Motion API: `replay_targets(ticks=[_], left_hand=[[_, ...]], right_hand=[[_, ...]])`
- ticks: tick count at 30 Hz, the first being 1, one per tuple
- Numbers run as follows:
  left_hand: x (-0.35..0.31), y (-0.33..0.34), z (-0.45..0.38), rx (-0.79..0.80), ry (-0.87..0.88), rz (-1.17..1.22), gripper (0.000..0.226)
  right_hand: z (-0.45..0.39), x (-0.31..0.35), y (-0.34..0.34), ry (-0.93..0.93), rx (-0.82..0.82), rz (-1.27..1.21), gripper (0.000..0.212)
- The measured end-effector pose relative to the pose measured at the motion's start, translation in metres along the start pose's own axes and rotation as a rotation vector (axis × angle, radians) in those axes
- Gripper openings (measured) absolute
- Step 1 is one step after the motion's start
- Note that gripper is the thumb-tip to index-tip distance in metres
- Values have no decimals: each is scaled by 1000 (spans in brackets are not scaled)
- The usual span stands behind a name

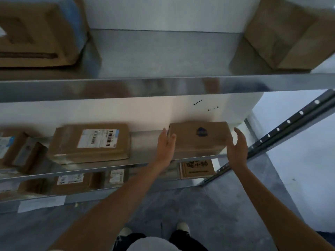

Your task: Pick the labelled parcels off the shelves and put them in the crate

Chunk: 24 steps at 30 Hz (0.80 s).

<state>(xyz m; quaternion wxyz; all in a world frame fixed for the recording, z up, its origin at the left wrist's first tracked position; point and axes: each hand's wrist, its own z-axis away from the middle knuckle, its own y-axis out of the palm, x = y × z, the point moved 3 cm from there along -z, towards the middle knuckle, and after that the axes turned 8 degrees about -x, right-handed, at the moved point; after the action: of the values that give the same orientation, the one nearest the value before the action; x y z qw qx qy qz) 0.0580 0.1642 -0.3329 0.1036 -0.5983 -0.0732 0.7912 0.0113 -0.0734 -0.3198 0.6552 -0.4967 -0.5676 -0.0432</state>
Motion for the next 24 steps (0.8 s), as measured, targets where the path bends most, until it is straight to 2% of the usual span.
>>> replay_targets(ticks=[4, 7, 9, 15, 19, 24], left_hand=[[3, 32, 2, -71, -214, 92, 64], [0, 39, 4, -138, -229, 92, 53], [-7, 41, 7, -166, -209, 94, 48], [-18, 32, 6, -279, -248, 196, 45], [-33, 17, 4, -309, -254, 389, 37], [-32, 12, 5, -333, -228, 329, 47]], right_hand=[[-36, -33, -2, 243, 256, -84, 65], [-44, -42, 9, 324, 453, -127, 67], [-41, -45, 15, 358, 513, -192, 61], [-45, -47, 12, 364, 440, -359, 34], [-62, -38, -2, 383, 415, -418, 36], [-70, -30, -14, 357, 411, -464, 45]])
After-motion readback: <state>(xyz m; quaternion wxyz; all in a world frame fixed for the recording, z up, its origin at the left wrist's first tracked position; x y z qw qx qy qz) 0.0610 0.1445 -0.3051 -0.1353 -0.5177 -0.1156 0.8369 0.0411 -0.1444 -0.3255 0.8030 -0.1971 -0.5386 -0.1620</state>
